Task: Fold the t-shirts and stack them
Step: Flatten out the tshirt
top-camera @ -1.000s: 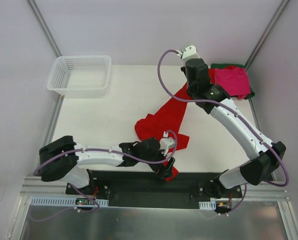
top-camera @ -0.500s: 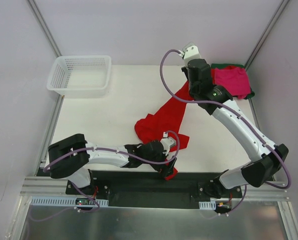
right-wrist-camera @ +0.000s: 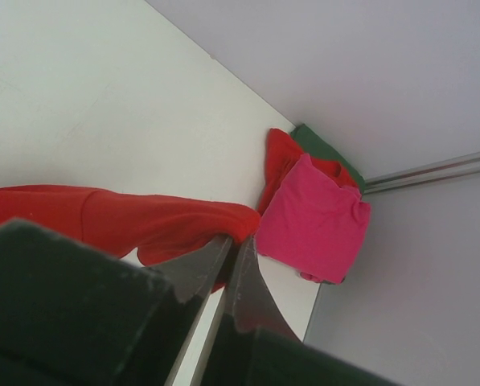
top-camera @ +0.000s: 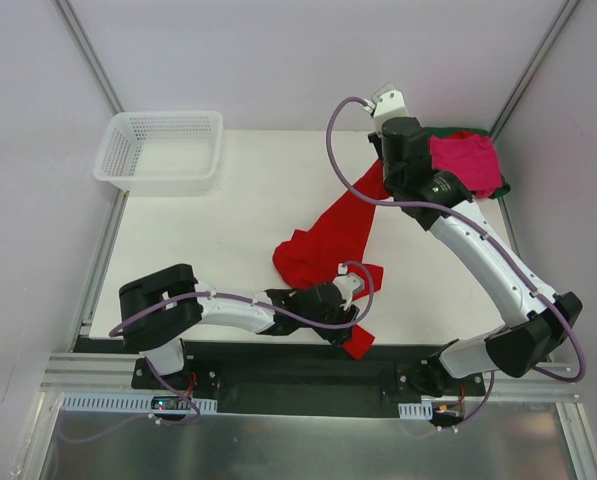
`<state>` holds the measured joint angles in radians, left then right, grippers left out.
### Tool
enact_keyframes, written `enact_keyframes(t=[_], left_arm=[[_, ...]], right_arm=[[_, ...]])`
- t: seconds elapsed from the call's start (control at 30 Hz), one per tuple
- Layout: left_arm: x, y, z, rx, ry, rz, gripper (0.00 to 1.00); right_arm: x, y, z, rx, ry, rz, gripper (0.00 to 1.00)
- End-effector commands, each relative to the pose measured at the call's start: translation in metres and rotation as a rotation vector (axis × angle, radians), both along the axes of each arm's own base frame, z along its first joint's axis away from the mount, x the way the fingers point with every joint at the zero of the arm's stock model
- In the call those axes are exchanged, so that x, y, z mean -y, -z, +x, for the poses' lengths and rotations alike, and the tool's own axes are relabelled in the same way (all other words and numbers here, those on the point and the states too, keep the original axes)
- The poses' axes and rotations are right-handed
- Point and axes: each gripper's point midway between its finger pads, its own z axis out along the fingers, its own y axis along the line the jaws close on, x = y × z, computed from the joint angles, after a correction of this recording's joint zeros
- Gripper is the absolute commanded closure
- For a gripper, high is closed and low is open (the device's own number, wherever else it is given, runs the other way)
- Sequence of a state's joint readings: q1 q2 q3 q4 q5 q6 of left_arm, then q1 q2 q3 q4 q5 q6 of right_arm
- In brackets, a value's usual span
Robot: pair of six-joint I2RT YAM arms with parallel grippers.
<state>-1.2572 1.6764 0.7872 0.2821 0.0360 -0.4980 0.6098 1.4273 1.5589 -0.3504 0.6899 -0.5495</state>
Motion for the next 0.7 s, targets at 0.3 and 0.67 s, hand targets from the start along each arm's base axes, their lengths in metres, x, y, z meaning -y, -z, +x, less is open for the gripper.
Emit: enact_keyframes(t=[0.3,0.67], left_arm=[[-0.023,0.03,-0.008,-0.044,-0.031,0.145,0.62],[-0.087,0.048,0.001,-0.092,-0.258,0.272,0.2]], right_arm=[[0.007,-0.023,-0.008,0.064,-0.002,0.092,0.99],[0.006,-0.022,-0.007,0.06,-0.005,0.102,0.99]])
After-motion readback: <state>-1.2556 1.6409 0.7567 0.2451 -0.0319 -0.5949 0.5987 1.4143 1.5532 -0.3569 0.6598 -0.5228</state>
